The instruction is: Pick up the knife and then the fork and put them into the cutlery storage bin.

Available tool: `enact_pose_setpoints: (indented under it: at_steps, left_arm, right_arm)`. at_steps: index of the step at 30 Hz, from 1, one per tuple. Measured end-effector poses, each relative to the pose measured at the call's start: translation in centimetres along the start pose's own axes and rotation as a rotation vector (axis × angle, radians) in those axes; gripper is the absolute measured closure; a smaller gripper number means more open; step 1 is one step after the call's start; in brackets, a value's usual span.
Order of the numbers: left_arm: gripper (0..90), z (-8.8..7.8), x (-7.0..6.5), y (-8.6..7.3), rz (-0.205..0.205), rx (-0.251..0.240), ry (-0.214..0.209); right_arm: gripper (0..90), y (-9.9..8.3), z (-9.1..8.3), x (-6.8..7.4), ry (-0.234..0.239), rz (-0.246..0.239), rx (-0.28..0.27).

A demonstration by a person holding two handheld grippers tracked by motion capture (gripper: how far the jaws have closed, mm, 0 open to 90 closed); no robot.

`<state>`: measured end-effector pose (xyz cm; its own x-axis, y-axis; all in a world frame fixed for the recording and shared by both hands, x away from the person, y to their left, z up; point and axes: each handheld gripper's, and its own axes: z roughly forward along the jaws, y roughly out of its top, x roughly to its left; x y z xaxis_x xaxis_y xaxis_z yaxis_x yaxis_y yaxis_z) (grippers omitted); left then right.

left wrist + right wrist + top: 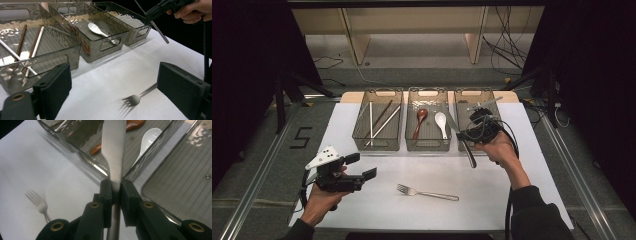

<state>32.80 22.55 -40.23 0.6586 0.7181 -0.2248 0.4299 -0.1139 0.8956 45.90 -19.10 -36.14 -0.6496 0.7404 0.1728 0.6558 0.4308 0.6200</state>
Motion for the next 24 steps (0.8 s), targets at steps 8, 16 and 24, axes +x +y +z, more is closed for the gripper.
enact_pose_setpoints:
  at_steps: [8,16,24]
  left_arm:
    - [11.7,0.0,0.0,0.0,0.0,0.0,0.001]
    - [11.8,0.1,-0.1,0.0,0.002,0.003,-0.003]
    - [11.8,0.1,0.0,0.0,-0.001,0.003,-0.006]
  right_arm:
    - [81.2,1.5,-0.7,-1.5,-0.038,0.033,-0.02]
    - [81.2,3.0,-1.4,-3.3,-0.07,0.081,-0.046]
    - [81.1,3.8,-1.2,-4.5,-0.104,0.121,-0.057]
